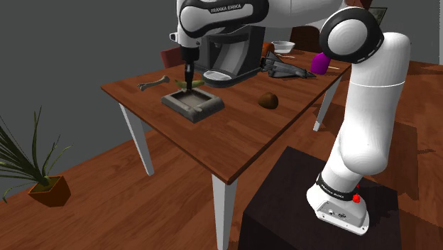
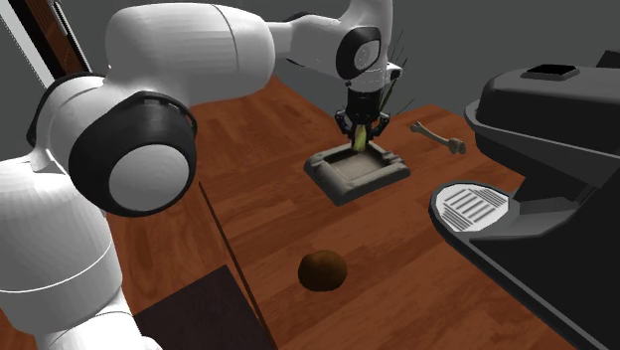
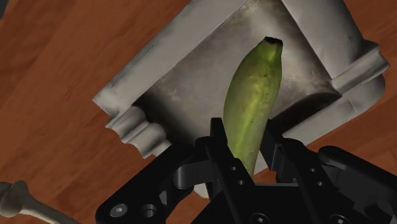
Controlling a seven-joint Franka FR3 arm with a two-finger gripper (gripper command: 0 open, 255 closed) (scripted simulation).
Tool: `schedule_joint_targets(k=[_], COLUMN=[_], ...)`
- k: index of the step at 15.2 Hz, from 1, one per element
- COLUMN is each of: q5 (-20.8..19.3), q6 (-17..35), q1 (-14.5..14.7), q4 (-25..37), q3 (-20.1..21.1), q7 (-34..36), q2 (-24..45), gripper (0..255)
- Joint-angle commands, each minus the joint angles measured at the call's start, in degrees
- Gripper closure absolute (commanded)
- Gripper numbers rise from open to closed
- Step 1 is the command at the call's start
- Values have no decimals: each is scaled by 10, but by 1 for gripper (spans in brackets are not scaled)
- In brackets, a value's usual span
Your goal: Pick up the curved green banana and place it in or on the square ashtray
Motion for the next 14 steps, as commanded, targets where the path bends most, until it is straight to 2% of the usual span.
schedule_joint_targets(k=[1,7,14], q5=[0,0,0], q6=[16,60,60], q1=[0,0,0], q4=[-17,-59,-59], q3=[0,0,0], q7=[0,-1,-1], q2=[-1,0,0], gripper=[255,255,255])
